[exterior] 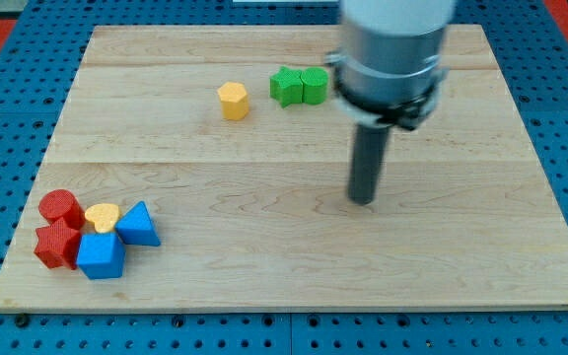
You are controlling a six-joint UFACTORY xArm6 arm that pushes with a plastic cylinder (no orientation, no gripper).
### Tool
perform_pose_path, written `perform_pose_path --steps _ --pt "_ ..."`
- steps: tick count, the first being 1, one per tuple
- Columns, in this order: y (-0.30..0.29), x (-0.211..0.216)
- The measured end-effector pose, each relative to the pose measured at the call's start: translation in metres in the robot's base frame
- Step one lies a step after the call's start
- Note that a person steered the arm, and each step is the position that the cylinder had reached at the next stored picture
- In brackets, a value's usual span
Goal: Push the yellow hexagon towards top left
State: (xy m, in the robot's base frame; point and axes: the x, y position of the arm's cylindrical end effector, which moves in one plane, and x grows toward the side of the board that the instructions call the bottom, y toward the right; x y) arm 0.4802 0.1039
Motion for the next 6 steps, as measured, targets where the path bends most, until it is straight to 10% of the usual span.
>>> perform_pose_path --steps 4,6 --pt "-0.216 -0.160" --pt "-0.233 -0.210"
